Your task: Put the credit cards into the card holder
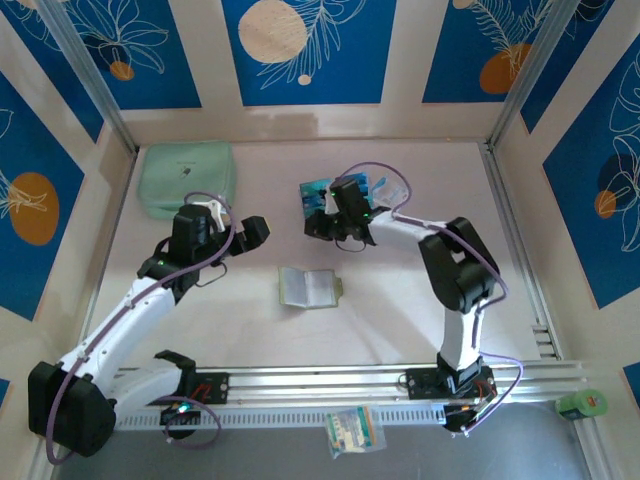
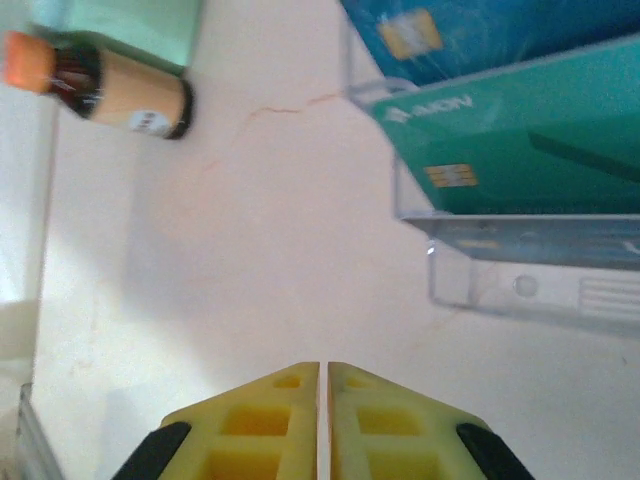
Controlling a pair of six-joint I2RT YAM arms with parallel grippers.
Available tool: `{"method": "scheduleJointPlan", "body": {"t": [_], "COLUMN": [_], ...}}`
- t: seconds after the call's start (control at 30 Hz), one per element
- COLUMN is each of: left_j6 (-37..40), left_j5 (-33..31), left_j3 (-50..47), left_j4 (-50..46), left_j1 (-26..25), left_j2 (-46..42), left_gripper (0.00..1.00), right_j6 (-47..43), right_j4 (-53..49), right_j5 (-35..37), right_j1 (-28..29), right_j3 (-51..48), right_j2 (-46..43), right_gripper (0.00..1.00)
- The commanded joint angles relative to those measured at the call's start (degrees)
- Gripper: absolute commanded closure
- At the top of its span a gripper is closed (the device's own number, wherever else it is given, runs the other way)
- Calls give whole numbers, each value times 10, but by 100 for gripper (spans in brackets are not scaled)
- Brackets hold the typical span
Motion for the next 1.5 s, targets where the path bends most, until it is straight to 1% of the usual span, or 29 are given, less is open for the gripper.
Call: {"method": "scheduleJointPlan", "body": {"t": [0.0,0.13,0.2,0.27,0.37,0.47,0.67,1.07,1.23,1.47], "left_j6": [3,3,4,3,6,11,14,11,9,8], "left_j5": [2,4,4,3,2,2,6,14,15,14], "left_j3": [-6,-7,-7,-7,-6,-4,-10,-14,-15,-15], "left_j4": [-3,-6,-9,-10,-15,-22,-22,-7,-4,-4], "left_j1": [-4,-7,-8,-9,-11,-11,-12,-12,-12,-12], "left_j2": [6,6,5,6,12,18,27,37,36,33], "left_gripper": [0,0,0,0,0,0,0,0,0,0], "right_j6": [-25,-40,-46,-54,-68,-83,-101,-105,-107,-105], "right_j4": [-57,-147,-186,-223,-265,-294,-309,-319,-322,-319], "right_j5": [0,46,73,95,132,165,194,221,225,231], "right_j1": [-44,-113,-142,-166,-187,-189,-179,-179,-179,-180], "right_j3": [-16,-8,1,16,41,67,105,156,165,153], "right_j2": [-78,-103,-100,-86,-56,-23,25,80,92,94], "right_gripper": [84,66,54,46,38,32,31,31,32,32]}}
